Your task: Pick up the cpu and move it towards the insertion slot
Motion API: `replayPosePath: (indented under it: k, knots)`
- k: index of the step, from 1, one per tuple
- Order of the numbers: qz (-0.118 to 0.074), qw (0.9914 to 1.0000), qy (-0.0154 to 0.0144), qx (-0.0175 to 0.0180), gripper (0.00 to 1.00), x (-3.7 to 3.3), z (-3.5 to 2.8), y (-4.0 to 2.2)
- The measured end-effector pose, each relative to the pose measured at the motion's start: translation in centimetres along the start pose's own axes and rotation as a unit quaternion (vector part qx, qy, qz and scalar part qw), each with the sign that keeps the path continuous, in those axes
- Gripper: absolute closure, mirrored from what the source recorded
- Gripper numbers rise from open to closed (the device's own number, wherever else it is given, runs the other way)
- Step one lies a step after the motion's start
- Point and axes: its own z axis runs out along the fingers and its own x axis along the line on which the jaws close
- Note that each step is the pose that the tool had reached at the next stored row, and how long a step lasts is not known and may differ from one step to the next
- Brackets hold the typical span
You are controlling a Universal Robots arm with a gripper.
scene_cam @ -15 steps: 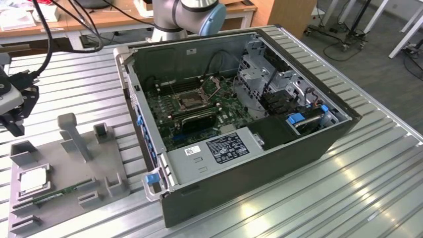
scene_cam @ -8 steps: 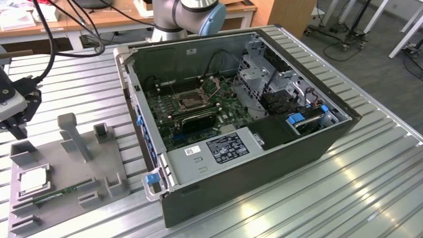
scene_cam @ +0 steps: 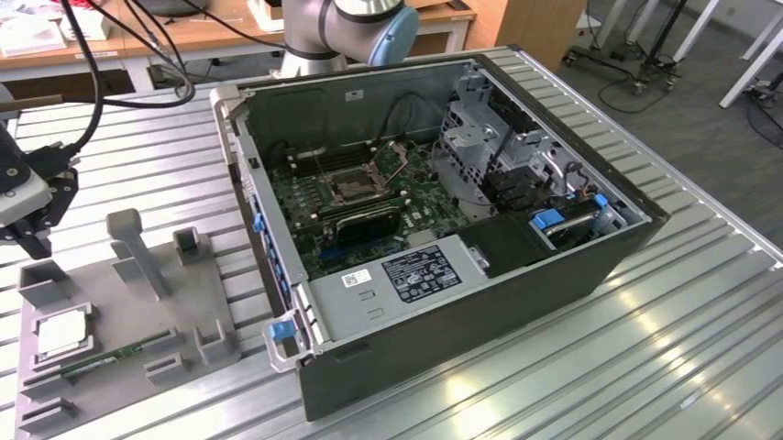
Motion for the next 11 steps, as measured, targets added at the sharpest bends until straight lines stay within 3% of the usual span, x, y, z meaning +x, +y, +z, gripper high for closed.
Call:
replayPosePath:
  k: [11]
  knots:
    - [0.0, 1.0, 0.0, 0.0, 0.89, 0.0, 0.24, -0.01]
